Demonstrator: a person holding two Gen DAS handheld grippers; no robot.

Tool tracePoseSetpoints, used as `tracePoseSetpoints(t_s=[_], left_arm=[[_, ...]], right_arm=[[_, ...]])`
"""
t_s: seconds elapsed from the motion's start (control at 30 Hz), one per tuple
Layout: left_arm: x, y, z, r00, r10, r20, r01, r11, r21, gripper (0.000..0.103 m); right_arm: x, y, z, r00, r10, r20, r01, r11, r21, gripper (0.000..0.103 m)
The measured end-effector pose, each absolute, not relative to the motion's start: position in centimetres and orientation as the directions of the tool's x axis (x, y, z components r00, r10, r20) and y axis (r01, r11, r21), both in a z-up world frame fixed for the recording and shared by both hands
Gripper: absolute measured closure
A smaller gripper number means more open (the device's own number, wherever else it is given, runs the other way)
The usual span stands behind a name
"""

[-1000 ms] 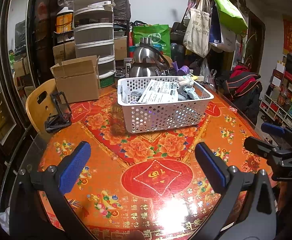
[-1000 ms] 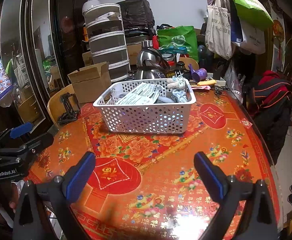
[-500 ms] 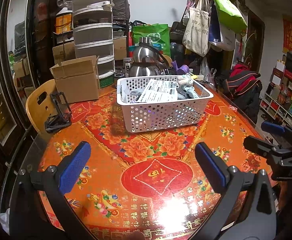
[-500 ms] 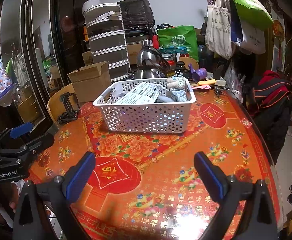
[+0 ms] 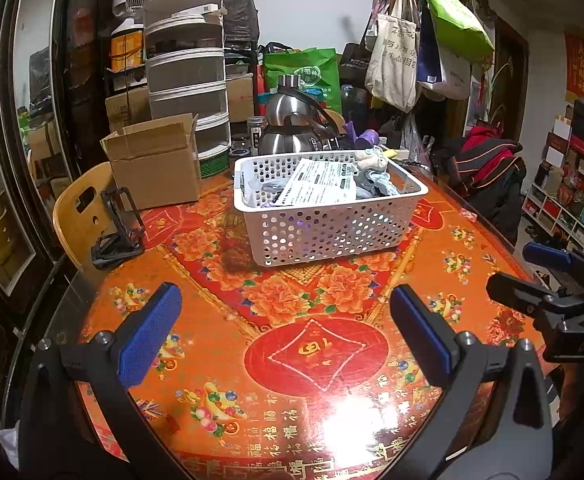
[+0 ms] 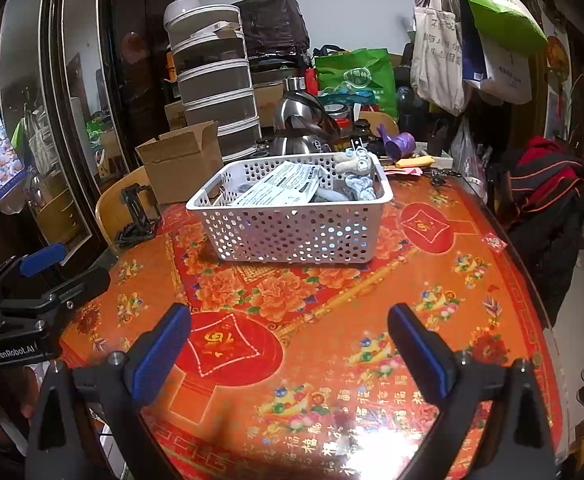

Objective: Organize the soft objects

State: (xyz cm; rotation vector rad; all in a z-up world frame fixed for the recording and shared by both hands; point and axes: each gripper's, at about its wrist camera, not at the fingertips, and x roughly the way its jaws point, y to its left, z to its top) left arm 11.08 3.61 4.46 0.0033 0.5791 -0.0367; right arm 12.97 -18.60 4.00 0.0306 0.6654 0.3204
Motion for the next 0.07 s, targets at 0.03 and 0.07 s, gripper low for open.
tracePoseSetpoints(t_s=[0.03, 0.07], left_arm=[[11.04, 3.6, 4.42, 0.837, -0.032, -0.547, 0.034, 0.999, -0.006, 0.0], [11.05, 3.52, 4.44, 0.836, -0.036, -0.547, 0.037, 0.999, -0.009, 0.0]], right_arm=[[12.93, -18.57, 3.97, 0.74, 0.3, -0.602, -0.282, 0.951, 0.128, 0.004], [12.98, -18.57, 4.0, 0.739, 0.3, -0.604, -0.28, 0.951, 0.129, 0.004]])
